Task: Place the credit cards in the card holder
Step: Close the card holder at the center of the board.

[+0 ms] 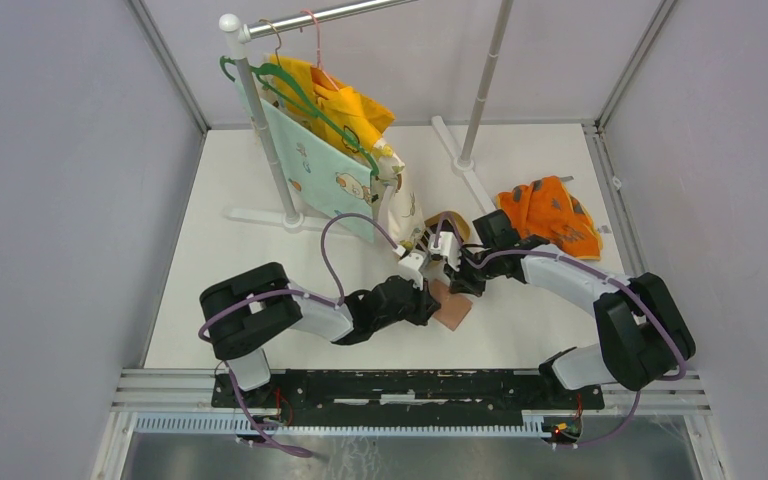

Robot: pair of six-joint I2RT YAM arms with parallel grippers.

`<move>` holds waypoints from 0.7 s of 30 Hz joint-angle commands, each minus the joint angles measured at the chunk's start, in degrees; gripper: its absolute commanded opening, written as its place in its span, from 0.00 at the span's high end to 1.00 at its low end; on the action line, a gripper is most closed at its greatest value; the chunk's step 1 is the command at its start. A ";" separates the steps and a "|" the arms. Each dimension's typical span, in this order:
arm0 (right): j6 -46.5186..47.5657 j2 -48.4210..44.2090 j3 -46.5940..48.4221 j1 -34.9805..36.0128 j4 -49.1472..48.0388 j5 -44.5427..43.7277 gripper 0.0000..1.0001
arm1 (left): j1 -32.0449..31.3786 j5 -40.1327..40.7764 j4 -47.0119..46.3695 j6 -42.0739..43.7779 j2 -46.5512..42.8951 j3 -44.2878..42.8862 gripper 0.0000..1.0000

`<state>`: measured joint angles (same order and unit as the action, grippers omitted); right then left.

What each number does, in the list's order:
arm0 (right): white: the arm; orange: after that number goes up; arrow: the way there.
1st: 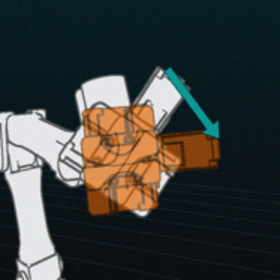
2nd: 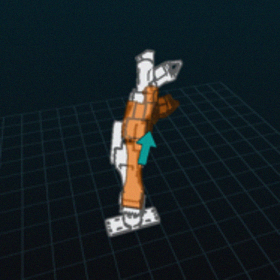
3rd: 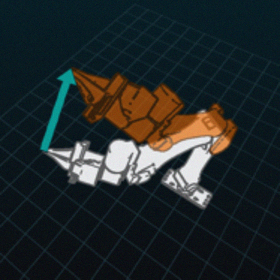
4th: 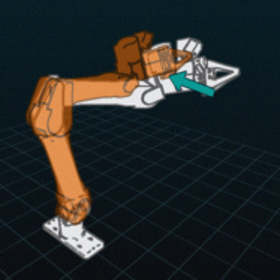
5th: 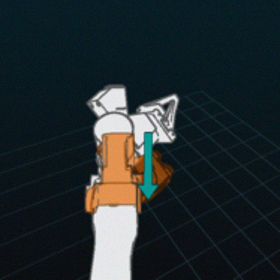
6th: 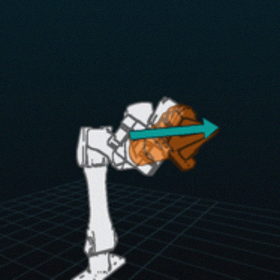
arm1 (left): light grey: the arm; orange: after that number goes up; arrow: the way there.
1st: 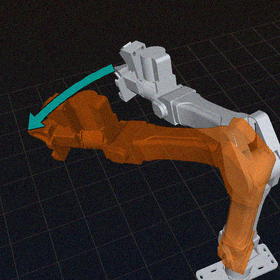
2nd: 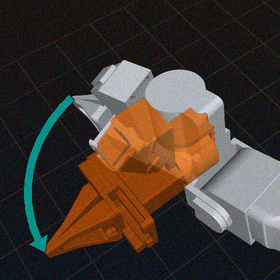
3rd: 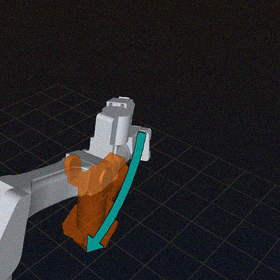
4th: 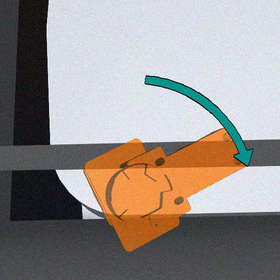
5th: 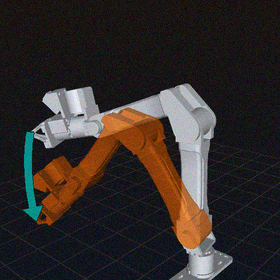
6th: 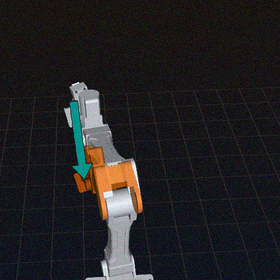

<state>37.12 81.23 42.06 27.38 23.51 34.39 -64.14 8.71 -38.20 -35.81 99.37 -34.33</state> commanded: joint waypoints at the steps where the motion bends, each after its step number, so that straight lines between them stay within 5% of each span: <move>1: 3.37 0.42 -0.31 3.70 0.66 0.95 1.00 | -0.05 -0.39 -1.62 -1.37 -1.55 -0.52 0.94; 21: 6.56 0.49 0.12 6.77 3.03 2.45 1.00 | -0.08 0.47 -1.30 -1.69 -4.57 0.11 0.91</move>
<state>37.04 81.47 42.09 29.80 22.55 32.77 -64.53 8.88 -36.51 -37.23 96.62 -32.12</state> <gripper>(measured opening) 0.004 0.084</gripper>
